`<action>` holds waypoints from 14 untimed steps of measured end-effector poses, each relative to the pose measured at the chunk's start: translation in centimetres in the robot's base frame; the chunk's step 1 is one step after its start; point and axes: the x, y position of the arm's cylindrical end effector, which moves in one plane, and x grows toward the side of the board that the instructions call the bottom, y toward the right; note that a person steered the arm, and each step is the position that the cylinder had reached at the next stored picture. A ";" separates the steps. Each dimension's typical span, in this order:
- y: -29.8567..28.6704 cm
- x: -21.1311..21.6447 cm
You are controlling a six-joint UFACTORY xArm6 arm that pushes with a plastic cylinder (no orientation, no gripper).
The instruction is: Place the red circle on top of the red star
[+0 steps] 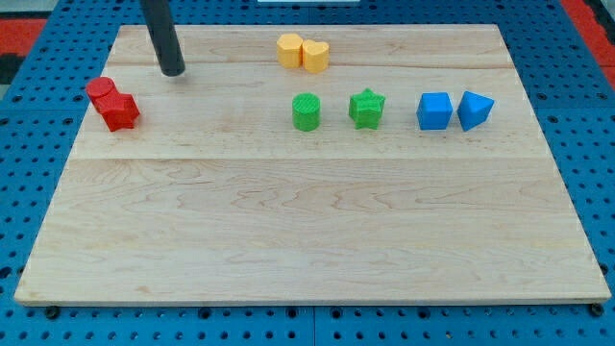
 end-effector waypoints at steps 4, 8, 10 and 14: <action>-10.6 4.3; -6.8 5.1; -5.9 3.9; 9.7 -8.6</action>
